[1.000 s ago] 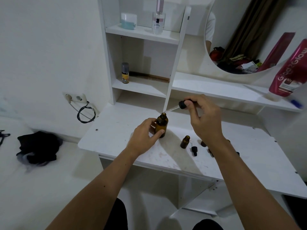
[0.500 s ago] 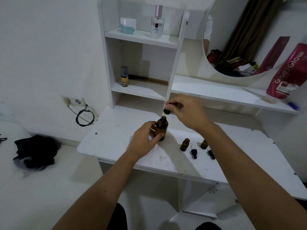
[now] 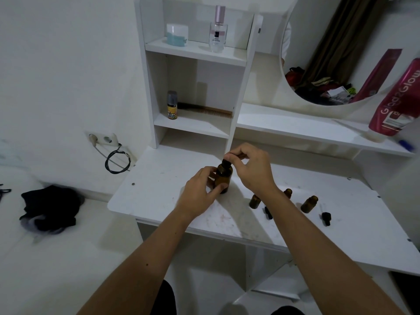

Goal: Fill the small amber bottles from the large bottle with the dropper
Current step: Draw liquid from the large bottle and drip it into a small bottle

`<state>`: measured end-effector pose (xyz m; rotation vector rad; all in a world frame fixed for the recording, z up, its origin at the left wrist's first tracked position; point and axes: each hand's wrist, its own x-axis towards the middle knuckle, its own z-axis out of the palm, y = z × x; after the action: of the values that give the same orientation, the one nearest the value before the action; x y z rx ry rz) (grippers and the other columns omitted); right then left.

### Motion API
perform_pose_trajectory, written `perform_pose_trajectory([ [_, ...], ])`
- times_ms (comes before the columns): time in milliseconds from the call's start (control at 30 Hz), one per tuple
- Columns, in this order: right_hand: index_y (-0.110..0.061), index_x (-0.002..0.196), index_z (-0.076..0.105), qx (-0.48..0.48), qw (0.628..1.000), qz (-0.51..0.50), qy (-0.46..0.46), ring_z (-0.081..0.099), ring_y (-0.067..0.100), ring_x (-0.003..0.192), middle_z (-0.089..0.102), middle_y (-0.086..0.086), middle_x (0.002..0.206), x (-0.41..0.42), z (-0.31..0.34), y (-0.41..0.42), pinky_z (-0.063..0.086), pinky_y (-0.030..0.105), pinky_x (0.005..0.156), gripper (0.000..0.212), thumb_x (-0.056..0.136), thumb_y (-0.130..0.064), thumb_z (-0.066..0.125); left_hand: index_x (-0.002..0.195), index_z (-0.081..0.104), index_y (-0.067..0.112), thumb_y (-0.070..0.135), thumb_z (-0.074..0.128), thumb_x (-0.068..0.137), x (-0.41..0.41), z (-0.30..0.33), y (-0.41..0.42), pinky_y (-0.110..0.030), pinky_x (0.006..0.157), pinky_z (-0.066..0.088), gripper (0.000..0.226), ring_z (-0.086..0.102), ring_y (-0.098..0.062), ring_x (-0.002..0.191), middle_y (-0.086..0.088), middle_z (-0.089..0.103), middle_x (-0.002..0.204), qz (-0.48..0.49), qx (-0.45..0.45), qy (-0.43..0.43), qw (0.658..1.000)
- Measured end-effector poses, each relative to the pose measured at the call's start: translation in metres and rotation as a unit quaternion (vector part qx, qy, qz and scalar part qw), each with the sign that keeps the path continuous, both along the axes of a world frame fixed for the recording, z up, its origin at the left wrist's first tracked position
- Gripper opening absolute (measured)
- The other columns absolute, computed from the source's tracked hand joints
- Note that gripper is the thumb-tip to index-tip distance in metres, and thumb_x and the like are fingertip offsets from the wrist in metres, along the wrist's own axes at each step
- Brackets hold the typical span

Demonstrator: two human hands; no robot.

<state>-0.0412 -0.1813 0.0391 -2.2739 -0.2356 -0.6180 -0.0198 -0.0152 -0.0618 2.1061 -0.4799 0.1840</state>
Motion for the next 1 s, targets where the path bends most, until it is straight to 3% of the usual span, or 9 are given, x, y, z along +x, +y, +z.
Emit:
perform_pose_trajectory([
  [267, -0.013, 0.088, 0.075, -0.026, 0.999, -0.008, -0.029, 0.061, -0.003, 0.079, 0.070, -0.003, 0.084, 0.002, -0.005, 0.005, 0.046, 0.005, 0.075, 0.005, 0.092, -0.013, 0.074, 0.131, 0.054, 0.025, 0.046, 0.069, 0.094, 0.001, -0.001, -0.001, -0.024, 0.090, 0.053, 0.045, 0.062, -0.009, 0.096, 0.009, 0.065, 0.121, 0.004, 0.007, 0.005, 1.000],
  [467, -0.013, 0.099, 0.076, -0.045, 0.999, 0.011, -0.006, 0.067, 0.008, 0.088, 0.073, -0.003, 0.094, -0.004, 0.003, 0.001, 0.053, 0.016, 0.083, 0.010, 0.096, -0.021, 0.070, 0.133, 0.053, 0.025, 0.046, 0.068, 0.094, 0.000, -0.001, 0.000, -0.029, 0.092, 0.055, 0.047, 0.063, -0.010, 0.099, 0.007, 0.065, 0.122, 0.005, 0.020, 0.000, 1.000],
  [567, -0.014, 0.103, 0.077, 0.004, 1.000, -0.014, -0.012, 0.067, 0.002, 0.088, 0.074, -0.004, 0.098, -0.011, 0.023, -0.001, 0.050, 0.008, 0.082, 0.010, 0.097, -0.019, 0.070, 0.133, 0.052, 0.026, 0.047, 0.068, 0.094, -0.003, 0.000, 0.001, -0.030, 0.091, 0.055, 0.047, 0.063, -0.009, 0.098, 0.008, 0.065, 0.122, 0.007, 0.023, 0.002, 1.000],
  [667, -0.016, 0.104, 0.076, 0.058, 0.997, -0.024, -0.038, 0.066, -0.002, 0.090, 0.074, -0.005, 0.099, -0.018, 0.049, -0.007, 0.048, 0.008, 0.084, 0.011, 0.096, -0.020, 0.070, 0.135, 0.050, 0.024, 0.047, 0.069, 0.093, -0.005, 0.003, 0.002, -0.033, 0.090, 0.056, 0.051, 0.062, -0.009, 0.098, 0.008, 0.063, 0.122, 0.008, 0.020, 0.002, 1.000],
  [767, -0.014, 0.104, 0.077, 0.082, 0.994, -0.035, -0.070, 0.065, -0.005, 0.090, 0.075, -0.007, 0.098, -0.030, 0.069, -0.018, 0.047, 0.007, 0.084, 0.012, 0.096, -0.019, 0.071, 0.137, 0.044, 0.022, 0.044, 0.076, 0.089, -0.012, 0.007, 0.003, -0.025, 0.086, 0.053, 0.061, 0.060, -0.009, 0.100, 0.006, 0.058, 0.123, 0.023, -0.011, 0.011, 1.000],
  [867, -0.014, 0.105, 0.076, 0.085, 0.991, -0.054, -0.092, 0.065, -0.002, 0.090, 0.075, -0.008, 0.097, -0.045, 0.075, -0.035, 0.046, 0.007, 0.083, 0.012, 0.097, -0.021, 0.070, 0.128, 0.041, 0.023, 0.043, 0.084, 0.081, -0.025, 0.009, 0.003, -0.020, 0.083, 0.052, 0.066, 0.059, -0.011, 0.098, 0.006, 0.054, 0.114, 0.062, -0.072, 0.015, 0.995],
  [1000, -0.014, 0.105, 0.075, 0.062, 0.992, -0.067, -0.084, 0.066, 0.001, 0.091, 0.074, -0.008, 0.096, -0.067, 0.061, -0.061, 0.049, 0.010, 0.083, 0.012, 0.098, -0.021, 0.069, 0.108, 0.049, 0.024, 0.035, 0.083, 0.084, -0.051, 0.008, -0.007, -0.015, 0.070, 0.050, 0.043, 0.057, -0.008, 0.083, 0.015, 0.054, 0.092, 0.051, -0.089, -0.039, 0.994],
])
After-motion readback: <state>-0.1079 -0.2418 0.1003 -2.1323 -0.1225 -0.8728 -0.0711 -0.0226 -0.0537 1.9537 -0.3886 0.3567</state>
